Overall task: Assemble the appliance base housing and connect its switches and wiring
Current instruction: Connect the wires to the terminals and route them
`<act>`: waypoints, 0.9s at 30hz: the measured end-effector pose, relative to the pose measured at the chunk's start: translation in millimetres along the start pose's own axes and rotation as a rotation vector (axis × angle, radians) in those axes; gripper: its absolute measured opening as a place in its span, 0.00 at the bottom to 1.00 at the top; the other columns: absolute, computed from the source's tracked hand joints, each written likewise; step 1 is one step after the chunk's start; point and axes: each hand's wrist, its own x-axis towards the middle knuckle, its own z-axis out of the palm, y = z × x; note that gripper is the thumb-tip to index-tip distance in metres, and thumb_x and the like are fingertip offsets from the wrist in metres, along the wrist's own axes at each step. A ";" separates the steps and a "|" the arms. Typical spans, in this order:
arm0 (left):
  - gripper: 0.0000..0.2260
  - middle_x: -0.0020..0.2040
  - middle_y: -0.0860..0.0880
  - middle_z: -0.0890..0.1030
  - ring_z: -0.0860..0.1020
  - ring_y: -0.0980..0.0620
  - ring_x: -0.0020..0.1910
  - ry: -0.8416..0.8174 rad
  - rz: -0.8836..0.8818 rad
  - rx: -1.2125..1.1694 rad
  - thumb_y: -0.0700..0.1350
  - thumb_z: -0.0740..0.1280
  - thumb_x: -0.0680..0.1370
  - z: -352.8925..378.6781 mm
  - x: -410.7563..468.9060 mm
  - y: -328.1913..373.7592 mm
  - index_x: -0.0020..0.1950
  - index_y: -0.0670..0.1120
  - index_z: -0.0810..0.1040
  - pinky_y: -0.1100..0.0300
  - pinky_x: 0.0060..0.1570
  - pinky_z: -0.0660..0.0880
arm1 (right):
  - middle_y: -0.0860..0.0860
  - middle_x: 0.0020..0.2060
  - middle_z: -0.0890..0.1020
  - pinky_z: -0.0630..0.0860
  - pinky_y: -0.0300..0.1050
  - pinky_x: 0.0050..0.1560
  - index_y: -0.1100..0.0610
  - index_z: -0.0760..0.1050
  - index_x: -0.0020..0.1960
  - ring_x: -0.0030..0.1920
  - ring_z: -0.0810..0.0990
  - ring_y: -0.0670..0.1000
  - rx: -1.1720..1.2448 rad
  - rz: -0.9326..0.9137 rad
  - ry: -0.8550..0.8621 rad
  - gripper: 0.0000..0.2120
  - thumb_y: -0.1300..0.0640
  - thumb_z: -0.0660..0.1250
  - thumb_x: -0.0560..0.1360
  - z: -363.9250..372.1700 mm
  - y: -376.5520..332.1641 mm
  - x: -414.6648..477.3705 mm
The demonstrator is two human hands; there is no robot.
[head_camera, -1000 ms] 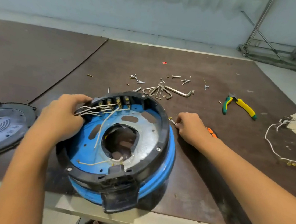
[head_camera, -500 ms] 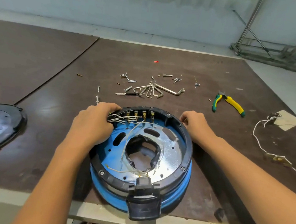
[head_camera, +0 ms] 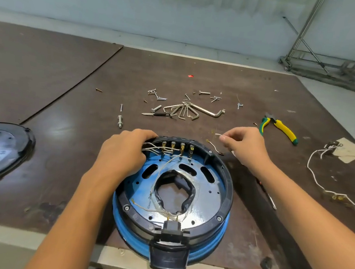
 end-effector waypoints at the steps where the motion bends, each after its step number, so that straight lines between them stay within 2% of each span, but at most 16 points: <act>1: 0.31 0.60 0.49 0.81 0.78 0.39 0.54 0.000 0.014 0.010 0.36 0.60 0.72 -0.3 0.0 0.8 0.67 0.65 0.71 0.52 0.46 0.73 | 0.52 0.34 0.84 0.77 0.41 0.38 0.56 0.84 0.42 0.34 0.78 0.48 0.107 0.015 -0.028 0.05 0.57 0.74 0.75 -1.1 -6.3 -3.2; 3: 0.31 0.61 0.49 0.81 0.79 0.38 0.54 -0.007 0.039 0.026 0.35 0.60 0.72 -1.0 -0.2 2.2 0.68 0.65 0.70 0.52 0.46 0.73 | 0.53 0.34 0.82 0.72 0.35 0.30 0.57 0.83 0.43 0.32 0.74 0.46 0.282 0.051 -0.092 0.03 0.60 0.73 0.76 -3.7 -18.4 -10.8; 5: 0.32 0.60 0.49 0.82 0.79 0.38 0.54 -0.022 0.063 0.033 0.35 0.60 0.72 -1.8 -0.7 4.5 0.68 0.66 0.70 0.52 0.45 0.73 | 0.49 0.31 0.80 0.69 0.35 0.29 0.57 0.84 0.45 0.29 0.72 0.43 0.382 0.069 -0.127 0.02 0.61 0.73 0.76 -5.3 -27.8 -18.9; 8: 0.32 0.61 0.49 0.81 0.79 0.39 0.55 -0.047 0.089 0.038 0.36 0.60 0.72 -2.0 -0.8 8.8 0.68 0.67 0.70 0.52 0.47 0.74 | 0.43 0.26 0.79 0.68 0.30 0.29 0.59 0.85 0.45 0.26 0.72 0.39 0.448 0.030 -0.101 0.01 0.62 0.74 0.75 -3.3 -37.9 -31.4; 12: 0.31 0.66 0.50 0.79 0.78 0.41 0.60 -0.054 0.068 0.041 0.42 0.66 0.73 -6.1 1.0 9.7 0.73 0.64 0.64 0.50 0.54 0.76 | 0.49 0.32 0.85 0.75 0.31 0.36 0.59 0.86 0.45 0.32 0.79 0.40 0.477 -0.043 -0.122 0.02 0.61 0.74 0.74 4.0 -51.5 -51.2; 14: 0.39 0.70 0.53 0.74 0.74 0.45 0.65 -0.149 0.098 0.032 0.50 0.75 0.71 -13.8 -0.2 9.0 0.76 0.62 0.58 0.49 0.60 0.75 | 0.50 0.33 0.86 0.76 0.32 0.37 0.56 0.86 0.44 0.33 0.80 0.41 0.483 -0.064 -0.142 0.02 0.60 0.75 0.74 6.3 -54.7 -57.9; 16: 0.46 0.73 0.55 0.67 0.68 0.50 0.70 -0.222 0.216 -0.077 0.53 0.79 0.67 -26.4 -4.9 16.3 0.78 0.60 0.55 0.51 0.67 0.70 | 0.49 0.33 0.86 0.75 0.32 0.36 0.54 0.86 0.42 0.33 0.81 0.41 0.469 -0.102 -0.147 0.03 0.59 0.75 0.74 8.4 -55.8 -62.7; 17: 0.45 0.73 0.56 0.67 0.67 0.54 0.71 -0.193 0.289 -0.175 0.53 0.79 0.68 -31.2 -7.4 23.4 0.78 0.59 0.57 0.56 0.69 0.67 | 0.48 0.33 0.86 0.74 0.32 0.36 0.54 0.86 0.42 0.33 0.81 0.41 0.467 -0.121 -0.150 0.03 0.59 0.75 0.74 9.3 -55.6 -64.9; 19: 0.33 0.69 0.57 0.74 0.71 0.60 0.68 -0.042 0.390 -0.403 0.51 0.75 0.73 -35.2 -11.4 40.5 0.75 0.54 0.68 0.63 0.68 0.67 | 0.49 0.33 0.86 0.74 0.33 0.36 0.54 0.86 0.41 0.33 0.81 0.42 0.498 -0.152 -0.161 0.04 0.60 0.74 0.75 10.3 -54.0 -69.0; 20: 0.26 0.65 0.56 0.78 0.75 0.61 0.64 0.015 0.400 -0.511 0.50 0.74 0.75 -36.3 -13.1 49.1 0.72 0.52 0.73 0.62 0.67 0.70 | 0.50 0.33 0.86 0.75 0.34 0.36 0.54 0.85 0.41 0.33 0.82 0.43 0.511 -0.168 -0.173 0.05 0.60 0.74 0.75 10.4 -52.9 -71.2; 22: 0.18 0.55 0.55 0.84 0.80 0.62 0.55 0.012 0.375 -0.679 0.47 0.73 0.76 -36.5 -15.4 62.5 0.65 0.49 0.80 0.58 0.61 0.76 | 0.52 0.33 0.85 0.76 0.38 0.37 0.53 0.85 0.40 0.35 0.81 0.44 0.496 -0.219 -0.205 0.06 0.61 0.73 0.75 10.0 -51.8 -75.5; 24: 0.13 0.49 0.54 0.85 0.82 0.61 0.50 -0.032 0.360 -0.729 0.45 0.75 0.74 -32.4 -15.9 70.4 0.59 0.47 0.84 0.56 0.57 0.78 | 0.55 0.34 0.85 0.78 0.45 0.38 0.53 0.85 0.41 0.37 0.80 0.46 0.468 -0.268 -0.236 0.06 0.61 0.72 0.74 10.9 -52.6 -79.2; 27: 0.06 0.42 0.54 0.86 0.84 0.60 0.44 0.072 0.334 -0.777 0.39 0.74 0.74 -24.2 -13.2 72.9 0.50 0.47 0.86 0.54 0.50 0.81 | 0.60 0.38 0.85 0.80 0.60 0.44 0.58 0.86 0.44 0.40 0.81 0.51 0.466 -0.263 -0.255 0.05 0.63 0.71 0.74 12.8 -53.3 -80.6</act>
